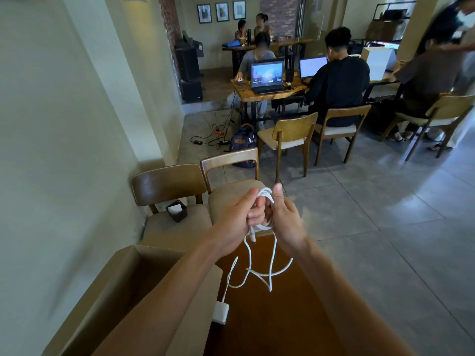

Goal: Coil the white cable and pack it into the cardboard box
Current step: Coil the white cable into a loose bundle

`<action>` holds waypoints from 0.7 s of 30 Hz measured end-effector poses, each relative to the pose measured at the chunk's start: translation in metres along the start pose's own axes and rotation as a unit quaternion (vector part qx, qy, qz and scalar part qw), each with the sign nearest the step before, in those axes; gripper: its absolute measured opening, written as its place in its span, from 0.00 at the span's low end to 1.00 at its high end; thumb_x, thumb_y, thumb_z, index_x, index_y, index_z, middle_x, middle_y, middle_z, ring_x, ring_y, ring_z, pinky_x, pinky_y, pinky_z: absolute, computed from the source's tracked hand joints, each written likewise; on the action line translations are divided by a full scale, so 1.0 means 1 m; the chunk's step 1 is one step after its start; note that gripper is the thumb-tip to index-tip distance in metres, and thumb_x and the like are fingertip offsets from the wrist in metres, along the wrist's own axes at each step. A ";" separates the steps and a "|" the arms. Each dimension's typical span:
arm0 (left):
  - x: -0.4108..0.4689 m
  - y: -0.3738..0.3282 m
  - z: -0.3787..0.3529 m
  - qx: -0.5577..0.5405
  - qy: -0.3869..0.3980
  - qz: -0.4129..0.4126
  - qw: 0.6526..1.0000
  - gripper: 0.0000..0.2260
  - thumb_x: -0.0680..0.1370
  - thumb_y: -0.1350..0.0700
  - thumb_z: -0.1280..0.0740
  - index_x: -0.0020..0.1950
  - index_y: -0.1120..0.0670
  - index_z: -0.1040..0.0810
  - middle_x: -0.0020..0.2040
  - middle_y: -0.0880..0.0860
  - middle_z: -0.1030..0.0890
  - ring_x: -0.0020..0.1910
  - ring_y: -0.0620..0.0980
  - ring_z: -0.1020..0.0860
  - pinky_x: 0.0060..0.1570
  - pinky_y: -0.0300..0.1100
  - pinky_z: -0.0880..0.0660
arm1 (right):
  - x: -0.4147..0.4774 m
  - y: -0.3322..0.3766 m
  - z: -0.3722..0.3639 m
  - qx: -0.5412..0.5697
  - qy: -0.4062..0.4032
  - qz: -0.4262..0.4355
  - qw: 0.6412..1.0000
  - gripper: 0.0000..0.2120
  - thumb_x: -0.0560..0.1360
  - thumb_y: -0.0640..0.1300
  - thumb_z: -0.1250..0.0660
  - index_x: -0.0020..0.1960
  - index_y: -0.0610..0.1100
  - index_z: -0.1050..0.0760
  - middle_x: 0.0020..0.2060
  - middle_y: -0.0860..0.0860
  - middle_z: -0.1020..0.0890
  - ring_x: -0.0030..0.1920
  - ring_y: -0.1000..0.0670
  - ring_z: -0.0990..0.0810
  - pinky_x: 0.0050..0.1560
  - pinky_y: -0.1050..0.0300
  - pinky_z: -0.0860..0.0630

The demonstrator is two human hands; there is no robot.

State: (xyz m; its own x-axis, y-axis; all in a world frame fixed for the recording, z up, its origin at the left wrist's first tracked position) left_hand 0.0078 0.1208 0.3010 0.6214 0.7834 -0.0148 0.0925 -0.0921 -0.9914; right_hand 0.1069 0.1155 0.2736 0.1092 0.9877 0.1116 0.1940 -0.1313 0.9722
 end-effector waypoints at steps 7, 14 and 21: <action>0.002 -0.005 -0.005 -0.072 0.002 -0.058 0.996 0.18 0.88 0.53 0.52 0.48 0.57 0.26 0.33 0.48 0.30 0.29 0.44 0.36 0.36 0.41 0.34 | -0.010 -0.007 0.001 -0.015 0.025 0.008 1.000 0.32 0.85 0.64 0.57 0.59 0.50 0.17 0.52 0.45 0.12 0.59 0.48 0.15 0.60 0.55 0.19; 0.009 0.001 0.013 -0.073 0.000 -0.058 0.996 0.19 0.87 0.49 0.48 0.65 0.57 0.23 0.34 0.48 0.28 0.32 0.43 0.31 0.43 0.39 0.28 | -0.027 -0.030 0.001 -0.119 0.046 -0.044 0.991 0.19 0.86 0.58 0.49 0.63 0.52 0.24 0.56 0.50 0.17 0.59 0.51 0.19 0.64 0.55 0.27; 0.011 -0.004 0.025 -0.018 -0.058 -0.079 0.995 0.19 0.81 0.40 0.41 0.67 0.42 0.22 0.39 0.50 0.30 0.38 0.47 0.33 0.54 0.49 0.36 | -0.038 -0.044 0.002 -0.326 0.098 -0.017 0.940 0.08 0.85 0.48 0.40 0.61 0.52 0.24 0.42 0.55 0.16 0.45 0.58 0.17 0.52 0.56 0.25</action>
State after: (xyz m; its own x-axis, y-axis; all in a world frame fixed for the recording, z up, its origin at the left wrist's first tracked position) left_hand -0.0054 0.1447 0.3016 0.5022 0.8557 0.1247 0.2106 0.0188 -0.9774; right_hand 0.0960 0.0832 0.2261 -0.0806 0.9954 0.0518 -0.4519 -0.0828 0.8882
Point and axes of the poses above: each hand's wrist, its own x-axis towards the middle knuckle, its own z-axis out of the back of the hand, y = z × x, the point moved 7 cm from there along x, towards the middle knuckle
